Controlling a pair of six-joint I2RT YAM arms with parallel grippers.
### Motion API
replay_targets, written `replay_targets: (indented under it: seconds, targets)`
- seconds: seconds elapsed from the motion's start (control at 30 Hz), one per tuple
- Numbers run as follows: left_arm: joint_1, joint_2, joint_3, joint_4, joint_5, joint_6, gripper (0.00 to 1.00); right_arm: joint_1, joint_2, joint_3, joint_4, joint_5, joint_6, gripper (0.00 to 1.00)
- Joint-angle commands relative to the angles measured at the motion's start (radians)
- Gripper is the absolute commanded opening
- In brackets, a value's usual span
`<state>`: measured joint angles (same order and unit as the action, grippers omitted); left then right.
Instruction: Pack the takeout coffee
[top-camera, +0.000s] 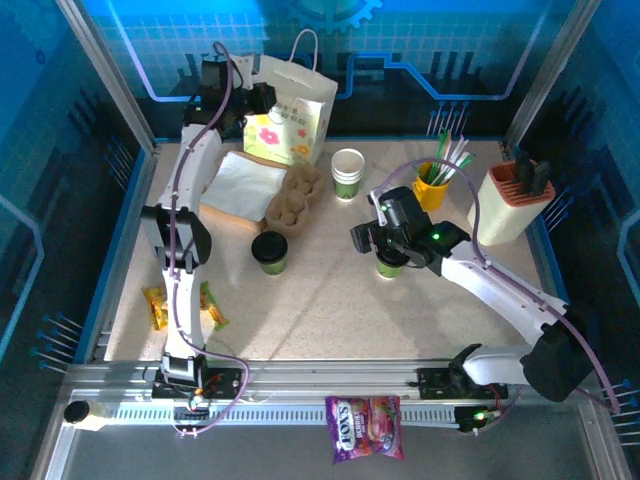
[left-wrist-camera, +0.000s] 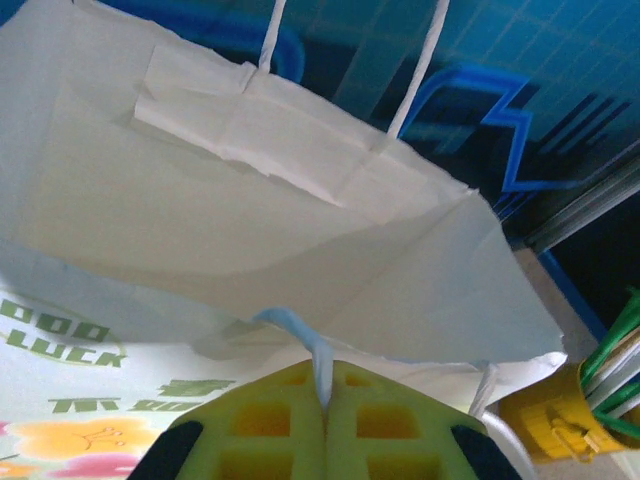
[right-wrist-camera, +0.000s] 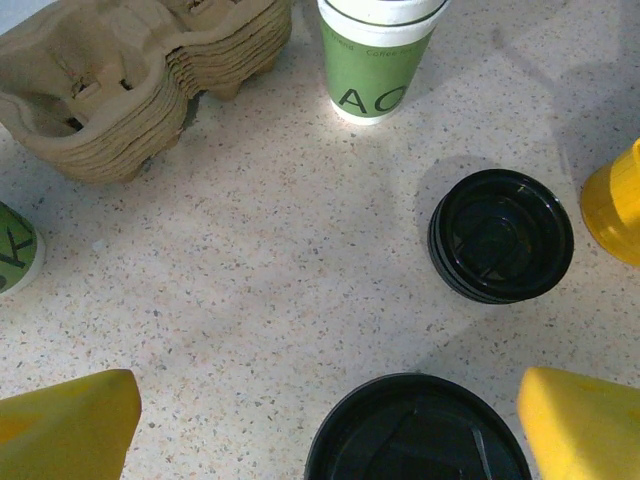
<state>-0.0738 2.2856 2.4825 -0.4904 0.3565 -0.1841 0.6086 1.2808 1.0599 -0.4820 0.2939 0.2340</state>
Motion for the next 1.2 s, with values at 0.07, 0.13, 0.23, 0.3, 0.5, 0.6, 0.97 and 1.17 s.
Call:
replay_targets:
  seconds: [0.07,0.13,0.23,0.3,0.5,0.6,0.97,1.17]
  targets:
    - [0.006,0.083,0.322,-0.063,0.018,-0.018,0.0,0.016,-0.06,0.009,-0.039,0.033,-0.004,0.98]
    - [0.008,0.155,0.542,-0.166,0.019,-0.026,0.0,0.017,-0.085,0.013,-0.054,0.037,0.0,0.98]
    - [0.01,0.151,0.632,-0.215,0.031,-0.069,0.0,0.018,-0.129,0.017,-0.066,0.048,-0.005,0.98]
    - [-0.002,0.124,0.666,-0.259,0.023,-0.06,0.0,0.016,-0.155,0.026,-0.074,0.059,-0.01,0.98]
    - [-0.051,-0.014,0.681,-0.482,-0.038,0.004,0.0,0.014,-0.192,0.045,-0.098,0.083,-0.036,0.98]
    - [-0.088,-0.069,0.681,-0.627,-0.106,0.063,0.0,0.013,-0.193,0.044,-0.099,0.076,-0.045,0.99]
    - [-0.25,-0.203,0.671,-0.894,-0.23,0.207,0.0,0.011,-0.161,0.093,-0.135,0.052,-0.094,0.99]
    - [-0.353,-0.296,0.623,-0.928,-0.216,0.239,0.0,-0.008,-0.169,0.105,-0.161,0.059,-0.101,0.99]
